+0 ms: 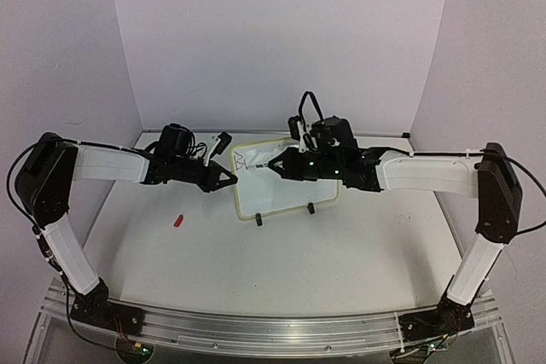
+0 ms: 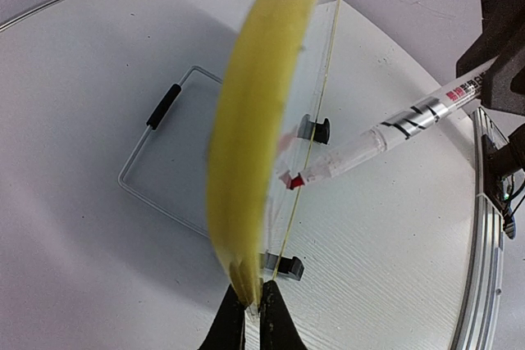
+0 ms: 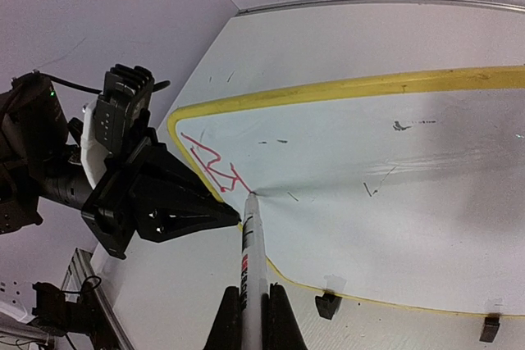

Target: Write a sentence on the whiteboard

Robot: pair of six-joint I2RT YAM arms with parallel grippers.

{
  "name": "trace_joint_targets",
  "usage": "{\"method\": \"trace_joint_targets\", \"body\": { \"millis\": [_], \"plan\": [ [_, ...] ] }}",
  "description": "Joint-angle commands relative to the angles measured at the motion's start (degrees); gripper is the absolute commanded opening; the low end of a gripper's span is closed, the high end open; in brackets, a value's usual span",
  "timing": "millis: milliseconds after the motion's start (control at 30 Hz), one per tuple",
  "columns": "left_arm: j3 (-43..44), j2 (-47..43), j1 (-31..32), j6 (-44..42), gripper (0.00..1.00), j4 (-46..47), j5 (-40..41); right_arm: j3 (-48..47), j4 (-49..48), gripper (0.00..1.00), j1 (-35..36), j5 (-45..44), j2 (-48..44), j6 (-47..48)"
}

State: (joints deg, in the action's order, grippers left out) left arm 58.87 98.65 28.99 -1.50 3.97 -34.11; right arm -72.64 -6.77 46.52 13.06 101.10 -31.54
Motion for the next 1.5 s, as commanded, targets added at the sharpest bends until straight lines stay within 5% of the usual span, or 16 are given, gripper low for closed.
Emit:
{"method": "trace_joint_targets", "body": {
  "millis": [0, 1467],
  "plan": [
    [2.0, 0.6, -0.2, -1.4, 0.0, -1.6, 4.2, -2.0, -2.8, 0.0, -0.3, -0.8, -0.8, -0.3],
    [1.3, -0.3, -0.1, -1.4, 0.0, -1.5, 4.4, 4.6, -5.3, 0.0, -0.6, -1.7, -8.4, -0.3]
  ]
}}
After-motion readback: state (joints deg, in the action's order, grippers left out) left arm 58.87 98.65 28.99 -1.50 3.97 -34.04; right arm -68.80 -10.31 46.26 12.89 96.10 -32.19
